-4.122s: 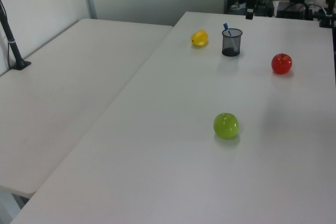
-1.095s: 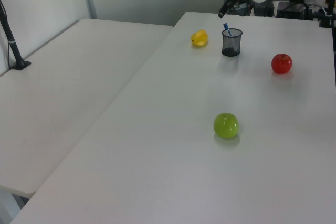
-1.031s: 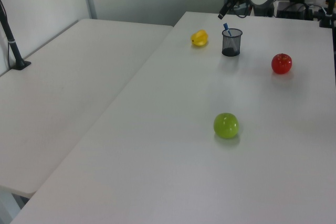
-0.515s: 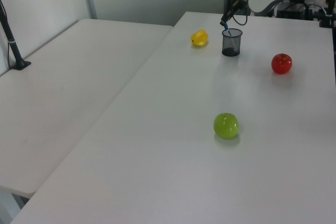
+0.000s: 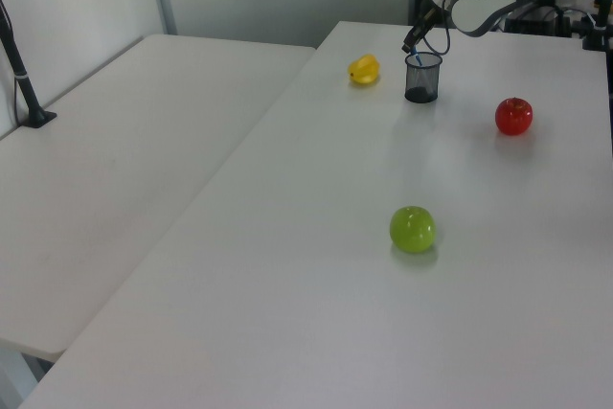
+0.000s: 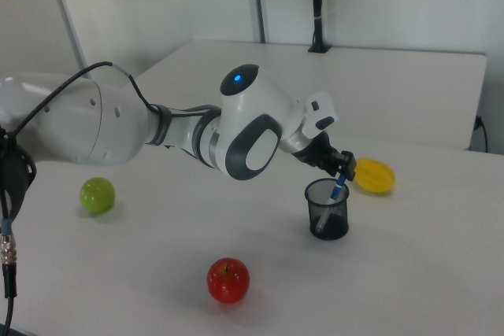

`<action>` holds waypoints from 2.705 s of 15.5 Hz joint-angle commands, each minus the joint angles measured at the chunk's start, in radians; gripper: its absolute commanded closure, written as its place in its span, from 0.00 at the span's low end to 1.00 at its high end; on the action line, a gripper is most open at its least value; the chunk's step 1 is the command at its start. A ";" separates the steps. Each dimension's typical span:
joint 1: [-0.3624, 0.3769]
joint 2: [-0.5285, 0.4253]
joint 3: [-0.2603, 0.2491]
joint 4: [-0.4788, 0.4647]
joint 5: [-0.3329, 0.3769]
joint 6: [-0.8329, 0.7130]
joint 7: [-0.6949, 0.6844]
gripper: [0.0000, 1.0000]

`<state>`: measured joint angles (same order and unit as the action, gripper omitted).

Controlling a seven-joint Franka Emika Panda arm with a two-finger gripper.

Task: Take marker pen
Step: 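Lower the gripper and close it on the blue-capped marker, then lift the marker up out of the pen cup, then carry the marker toward the green apple and lower it to the table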

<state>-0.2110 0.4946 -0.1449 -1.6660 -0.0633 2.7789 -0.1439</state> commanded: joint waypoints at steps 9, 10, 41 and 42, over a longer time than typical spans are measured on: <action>-0.004 0.001 -0.005 -0.001 0.000 0.027 -0.008 0.98; -0.004 -0.005 -0.005 -0.001 0.000 0.027 -0.006 0.98; 0.169 -0.292 0.122 -0.037 0.203 -0.799 -0.006 0.98; 0.177 -0.269 0.131 -0.041 0.204 -0.792 -0.006 0.98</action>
<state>-0.0640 0.1747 -0.0241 -1.6845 0.1023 1.9922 -0.1429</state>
